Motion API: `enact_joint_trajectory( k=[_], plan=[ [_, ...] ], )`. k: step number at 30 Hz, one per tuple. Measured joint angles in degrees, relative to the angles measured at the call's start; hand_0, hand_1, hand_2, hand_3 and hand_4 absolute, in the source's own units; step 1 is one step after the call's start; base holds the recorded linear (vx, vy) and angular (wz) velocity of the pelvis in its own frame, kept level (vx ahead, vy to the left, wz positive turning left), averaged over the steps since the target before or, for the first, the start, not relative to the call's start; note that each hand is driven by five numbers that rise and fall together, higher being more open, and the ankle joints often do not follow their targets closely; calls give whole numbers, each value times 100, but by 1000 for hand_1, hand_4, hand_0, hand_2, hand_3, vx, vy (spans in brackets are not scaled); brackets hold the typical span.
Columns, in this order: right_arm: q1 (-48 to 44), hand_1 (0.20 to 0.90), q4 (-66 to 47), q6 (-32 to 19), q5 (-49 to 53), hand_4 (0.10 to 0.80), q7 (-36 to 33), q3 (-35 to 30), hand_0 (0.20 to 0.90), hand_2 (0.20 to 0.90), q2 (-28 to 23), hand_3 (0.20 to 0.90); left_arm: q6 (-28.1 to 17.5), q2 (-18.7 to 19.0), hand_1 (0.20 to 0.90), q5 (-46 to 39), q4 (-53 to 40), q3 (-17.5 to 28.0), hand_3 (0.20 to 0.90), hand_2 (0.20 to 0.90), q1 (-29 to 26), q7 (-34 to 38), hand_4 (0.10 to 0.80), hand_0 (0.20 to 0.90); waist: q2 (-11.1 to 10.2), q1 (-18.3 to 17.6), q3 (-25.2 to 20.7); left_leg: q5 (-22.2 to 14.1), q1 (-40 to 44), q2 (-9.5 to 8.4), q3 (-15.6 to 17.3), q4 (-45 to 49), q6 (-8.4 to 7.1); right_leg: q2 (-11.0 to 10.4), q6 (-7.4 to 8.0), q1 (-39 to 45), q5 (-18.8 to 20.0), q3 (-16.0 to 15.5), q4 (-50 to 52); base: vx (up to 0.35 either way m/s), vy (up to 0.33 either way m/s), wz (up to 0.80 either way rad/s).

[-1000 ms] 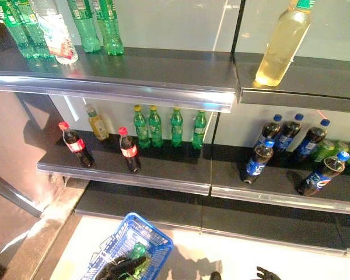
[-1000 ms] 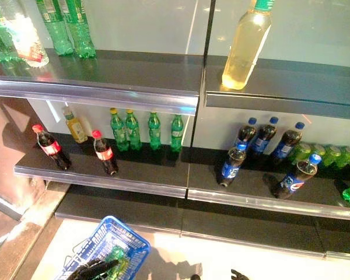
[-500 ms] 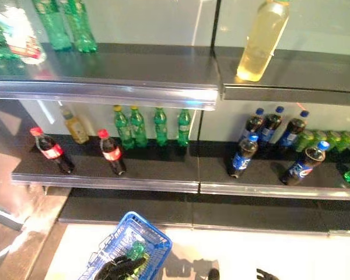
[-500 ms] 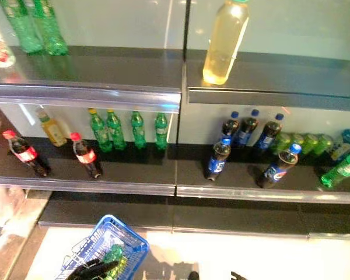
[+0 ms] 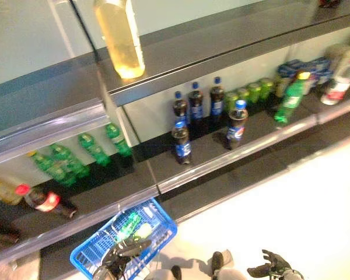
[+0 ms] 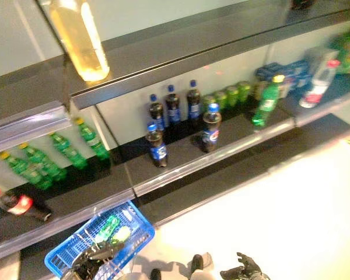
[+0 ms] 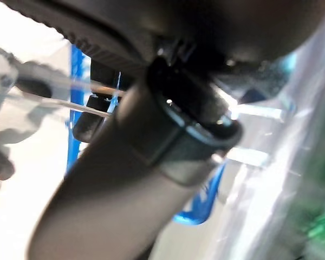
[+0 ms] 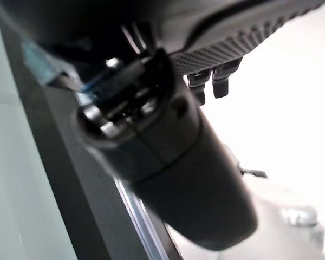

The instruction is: Pick up the drink and place into the basket.

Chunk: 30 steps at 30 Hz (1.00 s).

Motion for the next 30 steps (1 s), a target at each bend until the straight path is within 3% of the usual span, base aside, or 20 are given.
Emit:
enact_joint_trajectory(
  k=[3, 5, 7, 11, 14, 19, 25, 27, 29, 30],
  plan=[
    [160, 900, 184, 6, 2, 800, 31, -158, 900, 900, 175, 900, 65, 157, 300, 119, 176, -194, 200, 300, -130, 1, 100, 300, -298, -159, -52, 301, 200, -211, 164, -572, 229, -285, 259, 0, 168, 144, -181, -125, 62, -23],
    [199, 900, 300, 8, -11, 800, 72, -164, 900, 900, 201, 900, 71, 160, 300, 118, 340, -175, 200, 300, -154, 10, 100, 300, -308, -159, -55, 440, 257, -261, 224, -735, 282, -505, 423, 82, 85, 432, -169, -99, -15, -12],
    [157, 900, 346, 6, -1, 800, 77, -164, 900, 900, 326, 900, -12, 253, 300, 337, 370, -275, 200, 300, -192, 3, 100, 300, -272, -150, -34, 458, 273, -255, 176, -806, 304, -591, 585, 387, 12, 566, -414, -43, -98, 4],
    [-124, 900, 341, 5, -4, 800, 164, -166, 900, 900, 417, 900, -17, 212, 300, 358, 366, -370, 200, 300, -164, -52, 100, 300, -230, -109, -25, 501, 499, -277, 161, -1029, 233, -623, 823, 886, 49, 532, -930, -4, -114, 4],
    [-307, 900, 289, 12, -4, 800, 197, -169, 900, 900, 400, 900, -9, -5, 300, 345, 363, -332, 200, 300, -121, -94, 100, 300, -82, -59, -45, 527, 608, -149, 83, -1128, 120, -494, 750, 1030, -44, 507, -931, 46, -103, 11],
    [-297, 900, 209, 49, 2, 800, 190, -180, 900, 900, 387, 900, -8, -48, 300, 346, 362, -224, 200, 300, -5, -85, 100, 300, -119, 40, -99, 555, 694, 40, -111, -1169, -14, -342, 602, 1194, -141, 313, -930, 38, -66, 20],
    [-207, 900, 238, 60, 4, 800, 189, -172, 900, 900, 374, 900, 177, 111, 300, 334, 391, -29, 200, 300, 257, -60, 100, 300, -84, 192, -88, 559, 614, 48, -419, -1040, -60, -257, 597, 1341, -319, 428, -855, 5, -102, 34],
    [-178, 900, 265, 71, 9, 800, 199, -111, 900, 900, 396, 900, 257, 207, 300, 332, 391, -170, 200, 300, 268, -18, 100, 300, -65, 126, -66, 564, 477, -30, -880, -823, -88, -229, 597, 1265, -778, 848, -307, -182, -119, 99],
    [-189, 900, 259, 92, 23, 800, 191, -73, 900, 900, 400, 900, 264, 205, 300, 302, 388, -175, 200, 300, 348, 25, 100, 300, 28, 237, -14, 603, 443, -33, -1008, -811, -112, -193, 578, 1251, -871, 813, -130, -227, -58, 61],
    [-186, 900, 233, 97, 67, 800, 194, -6, 900, 900, 415, 900, 256, 217, 300, 188, 358, -169, 200, 300, 314, 36, 100, 300, 34, 207, -11, 665, 346, -18, -1222, -808, -164, -129, 515, 1226, -1017, 828, -43, -400, 9, 68]
  ],
)
